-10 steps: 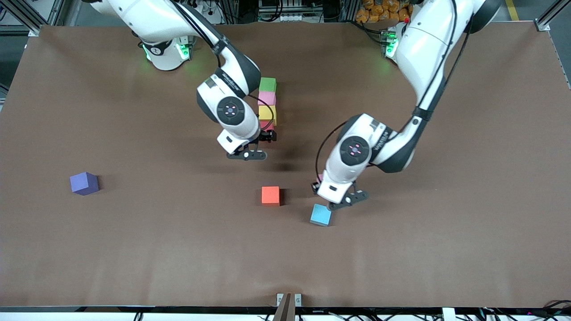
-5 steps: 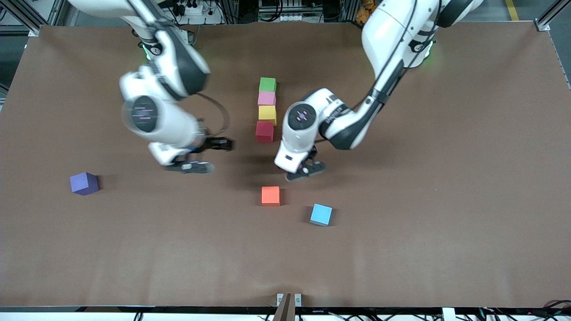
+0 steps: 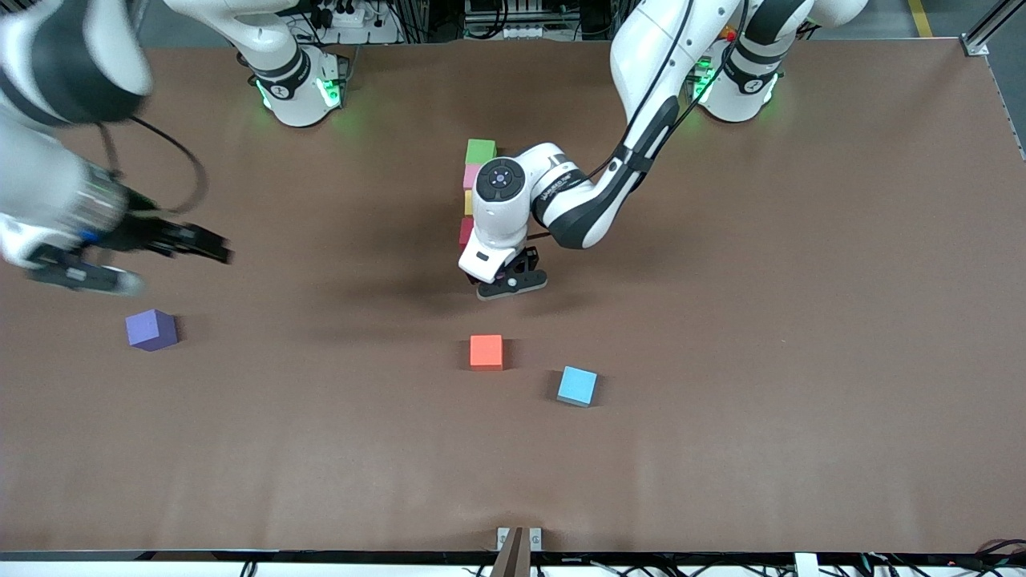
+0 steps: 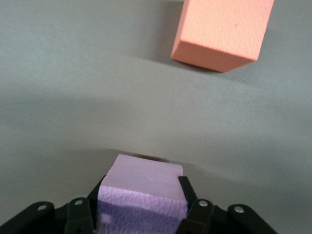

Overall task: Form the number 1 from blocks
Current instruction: 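Stack the pink block with the left gripper while the right gripper withdraws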

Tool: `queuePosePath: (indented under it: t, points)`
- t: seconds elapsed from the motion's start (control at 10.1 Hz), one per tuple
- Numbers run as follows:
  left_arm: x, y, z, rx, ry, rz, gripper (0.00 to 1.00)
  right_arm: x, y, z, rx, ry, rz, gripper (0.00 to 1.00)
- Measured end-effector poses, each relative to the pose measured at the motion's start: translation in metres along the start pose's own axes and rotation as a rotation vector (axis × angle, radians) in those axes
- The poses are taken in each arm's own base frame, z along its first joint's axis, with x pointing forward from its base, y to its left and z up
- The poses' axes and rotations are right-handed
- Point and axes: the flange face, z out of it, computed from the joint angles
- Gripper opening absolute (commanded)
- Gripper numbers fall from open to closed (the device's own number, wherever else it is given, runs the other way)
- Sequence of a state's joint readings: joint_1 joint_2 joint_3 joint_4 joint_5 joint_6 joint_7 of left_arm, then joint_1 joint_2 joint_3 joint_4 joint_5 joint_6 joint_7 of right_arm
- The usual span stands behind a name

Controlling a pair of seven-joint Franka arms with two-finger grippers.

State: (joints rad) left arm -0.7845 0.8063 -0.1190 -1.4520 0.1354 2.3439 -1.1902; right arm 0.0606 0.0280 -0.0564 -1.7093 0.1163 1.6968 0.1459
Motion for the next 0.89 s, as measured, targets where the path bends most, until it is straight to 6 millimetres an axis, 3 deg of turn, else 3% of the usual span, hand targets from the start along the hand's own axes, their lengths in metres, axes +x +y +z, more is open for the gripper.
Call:
queuePosePath:
  t: [0.2,0.3,0.59,0.89]
  points:
    - [-0.01,0.005,0.011,-0.01,0.005,0.014,0.0,-0.011,0.058,-0.039,-0.029,0.059,-0.057,1.0]
    - [-0.013,0.008,0.013,-0.013,0.006,0.018,0.0,-0.016,0.073,-0.054,-0.063,0.085,-0.08,1.0]
    - [-0.025,0.018,0.016,-0.02,0.007,0.033,0.0,-0.022,0.074,-0.085,-0.082,0.112,-0.096,1.0]
    - [-0.031,0.024,0.019,-0.031,0.01,0.042,0.0,-0.021,0.07,-0.087,-0.088,0.102,-0.104,1.0]
